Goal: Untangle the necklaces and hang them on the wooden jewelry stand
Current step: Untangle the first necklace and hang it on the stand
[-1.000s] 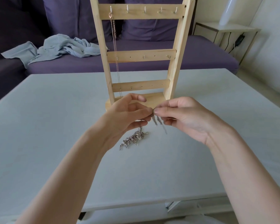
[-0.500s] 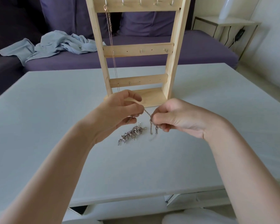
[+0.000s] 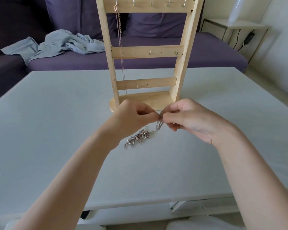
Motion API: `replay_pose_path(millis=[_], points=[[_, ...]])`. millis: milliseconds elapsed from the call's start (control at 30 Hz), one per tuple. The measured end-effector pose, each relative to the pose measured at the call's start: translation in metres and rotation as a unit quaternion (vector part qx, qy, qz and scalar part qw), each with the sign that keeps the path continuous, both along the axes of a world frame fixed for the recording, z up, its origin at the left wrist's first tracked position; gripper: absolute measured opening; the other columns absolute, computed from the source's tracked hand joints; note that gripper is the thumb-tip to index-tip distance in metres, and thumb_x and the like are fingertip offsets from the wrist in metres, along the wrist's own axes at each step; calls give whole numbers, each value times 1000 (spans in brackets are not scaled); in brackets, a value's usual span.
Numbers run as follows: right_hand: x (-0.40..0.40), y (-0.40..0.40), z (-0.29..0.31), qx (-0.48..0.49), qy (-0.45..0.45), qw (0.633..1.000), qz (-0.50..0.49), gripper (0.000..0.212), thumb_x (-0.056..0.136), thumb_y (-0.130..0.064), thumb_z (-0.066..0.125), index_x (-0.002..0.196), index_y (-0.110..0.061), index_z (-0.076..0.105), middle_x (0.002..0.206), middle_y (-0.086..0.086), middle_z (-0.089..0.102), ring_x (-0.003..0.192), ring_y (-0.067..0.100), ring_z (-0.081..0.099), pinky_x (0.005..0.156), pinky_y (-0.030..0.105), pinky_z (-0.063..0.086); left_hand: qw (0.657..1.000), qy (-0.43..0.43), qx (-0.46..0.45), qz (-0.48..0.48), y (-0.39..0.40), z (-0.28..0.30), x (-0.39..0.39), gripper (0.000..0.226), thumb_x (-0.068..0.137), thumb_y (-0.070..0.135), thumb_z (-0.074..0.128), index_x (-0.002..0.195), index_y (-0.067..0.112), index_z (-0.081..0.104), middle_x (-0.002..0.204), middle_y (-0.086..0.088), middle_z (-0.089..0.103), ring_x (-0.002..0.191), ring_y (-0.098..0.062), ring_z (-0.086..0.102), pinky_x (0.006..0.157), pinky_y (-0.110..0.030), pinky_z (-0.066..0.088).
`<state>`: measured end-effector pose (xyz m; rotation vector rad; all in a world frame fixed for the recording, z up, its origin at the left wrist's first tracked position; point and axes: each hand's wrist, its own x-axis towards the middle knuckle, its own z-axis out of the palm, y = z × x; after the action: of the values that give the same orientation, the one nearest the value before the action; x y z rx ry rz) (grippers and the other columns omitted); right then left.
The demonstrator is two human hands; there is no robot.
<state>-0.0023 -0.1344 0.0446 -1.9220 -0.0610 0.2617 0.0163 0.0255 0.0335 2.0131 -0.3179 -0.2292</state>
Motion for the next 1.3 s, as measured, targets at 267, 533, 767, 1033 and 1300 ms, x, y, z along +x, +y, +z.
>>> replay_pose_path(millis=[267,533,767,1033,1300], points=[[1,1,1,27,27,998,50,11,66,-15,60,59,-7,56,54,-1,47,51,9,42,51,18,37,995,72,-26,-57,0,1,-1,25,80,29,58,66,8,54,62,4,39,57,-9,40,69,-33,35],[1,-3,2,24,29,998,56,20,79,-4,60,59,-7,55,53,-3,47,53,11,42,53,20,36,996,53,-51,-52,-2,1,-1,25,91,15,54,68,14,64,58,10,45,55,-5,43,67,-28,40],[-1,-6,2,23,13,998,52,28,85,-2,51,61,-9,63,66,5,57,59,11,46,56,20,37,971,125,-200,-34,-2,3,0,24,95,13,50,72,13,59,79,-2,64,70,-13,60,55,-19,46],[0,-7,2,35,-2,999,18,26,85,-5,51,63,-10,64,64,2,57,58,11,47,54,19,37,963,113,-242,39,-7,5,-1,22,90,2,49,70,7,56,67,-1,65,57,-7,59,51,-15,46],[1,-8,1,46,-13,999,8,28,87,-5,51,62,-9,64,63,4,56,57,12,48,56,22,37,956,145,-255,27,-4,8,-3,15,92,7,49,82,5,60,82,-4,69,68,-10,62,52,-16,45]])
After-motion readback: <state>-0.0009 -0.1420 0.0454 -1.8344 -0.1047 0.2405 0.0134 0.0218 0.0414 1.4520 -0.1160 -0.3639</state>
